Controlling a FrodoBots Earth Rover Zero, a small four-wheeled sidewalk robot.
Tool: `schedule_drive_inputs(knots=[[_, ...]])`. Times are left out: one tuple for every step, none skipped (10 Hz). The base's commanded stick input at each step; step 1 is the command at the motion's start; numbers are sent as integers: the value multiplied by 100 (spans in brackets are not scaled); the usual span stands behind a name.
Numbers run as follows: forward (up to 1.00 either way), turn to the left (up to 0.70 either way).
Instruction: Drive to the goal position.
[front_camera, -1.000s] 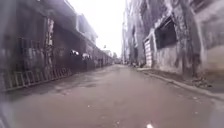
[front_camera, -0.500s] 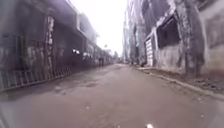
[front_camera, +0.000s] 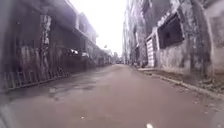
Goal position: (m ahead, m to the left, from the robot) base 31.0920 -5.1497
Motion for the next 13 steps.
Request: schedule_drive_inputs(knots=[[70, 0], [70, 0], [70, 0], [70, 0], [70, 0], [70, 0], [70, 0], [70, 0], [70, 0], [70, 0], [70, 0], [70, 0], [70, 0]])
